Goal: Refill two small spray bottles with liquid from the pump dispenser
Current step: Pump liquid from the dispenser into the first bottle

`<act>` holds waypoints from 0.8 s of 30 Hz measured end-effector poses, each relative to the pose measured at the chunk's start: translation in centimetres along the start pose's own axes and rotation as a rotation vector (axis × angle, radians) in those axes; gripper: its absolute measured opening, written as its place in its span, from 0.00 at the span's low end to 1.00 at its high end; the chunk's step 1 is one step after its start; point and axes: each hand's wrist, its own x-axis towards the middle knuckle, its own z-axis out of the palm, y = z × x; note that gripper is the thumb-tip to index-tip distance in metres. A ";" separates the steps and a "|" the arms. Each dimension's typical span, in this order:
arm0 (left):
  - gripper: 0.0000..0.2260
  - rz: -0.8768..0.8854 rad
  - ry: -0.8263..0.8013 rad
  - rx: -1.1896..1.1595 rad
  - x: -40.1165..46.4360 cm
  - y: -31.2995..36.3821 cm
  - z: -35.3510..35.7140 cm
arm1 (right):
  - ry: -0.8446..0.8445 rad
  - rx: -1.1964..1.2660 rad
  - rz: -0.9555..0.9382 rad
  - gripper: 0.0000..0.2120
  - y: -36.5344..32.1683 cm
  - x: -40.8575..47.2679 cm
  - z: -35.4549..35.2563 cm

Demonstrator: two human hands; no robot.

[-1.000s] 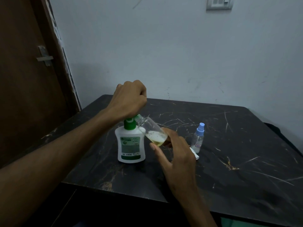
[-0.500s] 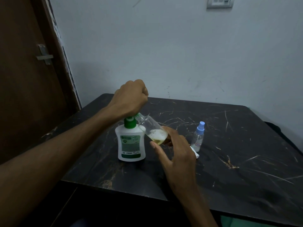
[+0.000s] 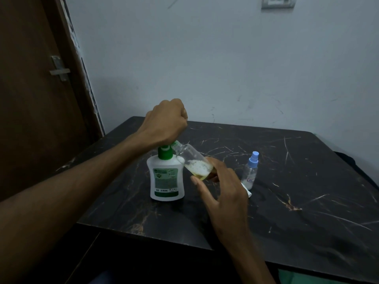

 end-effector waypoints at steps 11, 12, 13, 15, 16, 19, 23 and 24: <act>0.16 0.016 0.004 -0.003 -0.1 0.2 -0.3 | 0.014 0.023 -0.027 0.22 -0.3 0.0 -0.1; 0.17 0.024 0.003 0.000 0.0 0.3 -0.4 | 0.015 0.025 -0.030 0.22 -0.3 0.0 -0.1; 0.17 0.029 0.001 0.003 0.1 0.3 -0.4 | 0.013 0.025 -0.029 0.22 -0.2 0.0 -0.1; 0.14 0.020 -0.006 0.008 0.0 0.2 -0.2 | 0.007 0.024 -0.023 0.21 -0.2 0.0 -0.1; 0.11 0.024 -0.007 0.010 -0.1 0.3 -0.1 | 0.007 0.025 -0.021 0.21 -0.2 0.0 -0.1; 0.01 -0.005 0.018 0.021 0.0 0.2 -0.3 | 0.009 0.026 -0.024 0.21 -0.3 0.0 -0.2; 0.17 -0.021 0.048 0.013 0.1 0.2 -0.3 | 0.000 0.031 -0.018 0.20 -0.2 0.0 -0.2; 0.15 -0.006 0.044 0.014 -0.1 0.3 -0.2 | -0.005 0.032 -0.020 0.20 -0.2 0.0 -0.2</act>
